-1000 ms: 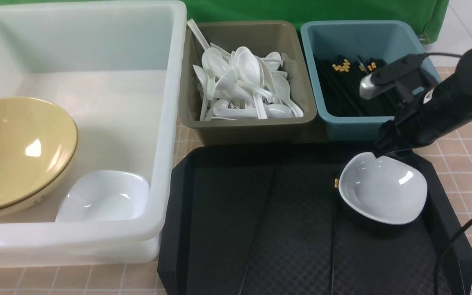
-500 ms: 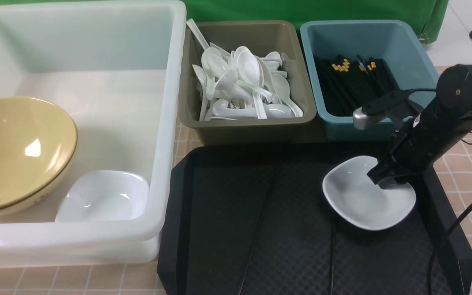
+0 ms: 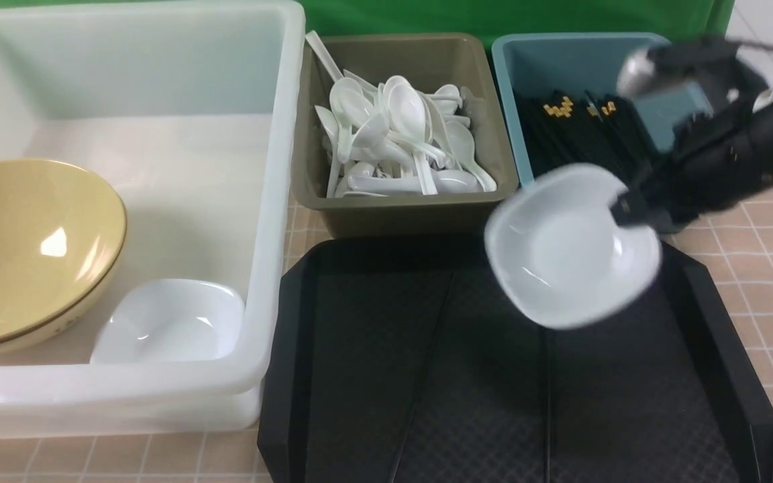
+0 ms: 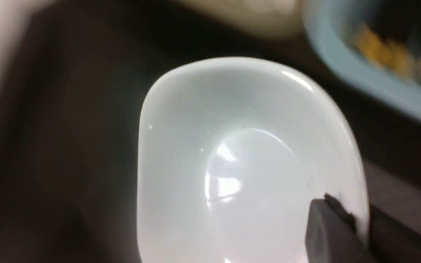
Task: On brown table put chopsticks spoon bowls plates into blue grey white boxes.
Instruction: 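Place the white bowl into the white bin on top of the stacked bowls with the right gripper, then grasp the chopsticks with the right gripper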
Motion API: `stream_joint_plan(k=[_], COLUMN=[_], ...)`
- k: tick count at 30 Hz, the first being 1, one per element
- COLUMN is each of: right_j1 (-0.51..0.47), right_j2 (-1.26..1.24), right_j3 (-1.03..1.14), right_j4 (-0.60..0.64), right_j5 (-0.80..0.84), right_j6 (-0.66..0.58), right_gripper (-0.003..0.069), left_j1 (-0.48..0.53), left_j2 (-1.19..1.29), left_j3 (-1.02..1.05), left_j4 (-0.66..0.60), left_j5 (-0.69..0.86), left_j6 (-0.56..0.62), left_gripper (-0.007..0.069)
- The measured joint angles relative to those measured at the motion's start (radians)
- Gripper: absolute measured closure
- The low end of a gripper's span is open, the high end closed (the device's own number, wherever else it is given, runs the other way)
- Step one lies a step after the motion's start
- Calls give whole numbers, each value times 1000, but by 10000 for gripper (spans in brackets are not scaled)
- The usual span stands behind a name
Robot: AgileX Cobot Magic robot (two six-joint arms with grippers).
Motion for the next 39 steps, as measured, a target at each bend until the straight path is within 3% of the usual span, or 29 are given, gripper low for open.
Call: stream_joint_plan(k=[2, 4, 7, 10, 12, 17, 22, 25, 28, 30, 35, 37, 39], right_j1=[55, 96, 265, 427, 526, 621, 638, 637, 634, 622, 501, 430, 334], right_j2=[-14, -14, 25, 116, 214, 379, 429, 414, 383, 335, 153, 120, 113], right_j3=[-16, -25, -56, -105, -162, -251, -270, -272, -270, -247, -72, -2, 68], right_j4=[189, 281, 552, 698, 740, 770, 776, 764, 717, 657, 404, 238, 8], right_j5=[-41, -75, -231, -413, -541, -661, -677, -692, -692, -685, -582, -492, -321], right_j6=[-108, -171, -409, -637, -742, -805, -814, -814, -807, -775, -436, -221, 119], right_gripper=[585, 585, 585, 585, 585, 554, 399, 232, 169, 140, 129, 137, 152], left_j1=[0, 0, 0, 0, 0, 0, 0, 0, 0, 0, 0, 0, 0], left_j2=[0, 0, 0, 0, 0, 0, 0, 0, 0, 0, 0, 0, 0], left_j3=[0, 0, 0, 0, 0, 0, 0, 0, 0, 0, 0, 0, 0], left_j4=[19, 26, 33, 34, 34, 34, 34, 31, 31, 31, 31, 31, 31], left_j5=[1, 1, 1, 2, 5, 6, 17, 26, 28, 28, 28, 28, 18], left_j6=[-25, -34, -44, -46, -47, -48, -49, -51, -51, -51, -55, -56, -59], left_gripper=[620, 620, 620, 620, 620, 620, 620, 620, 620, 620, 620, 620, 620])
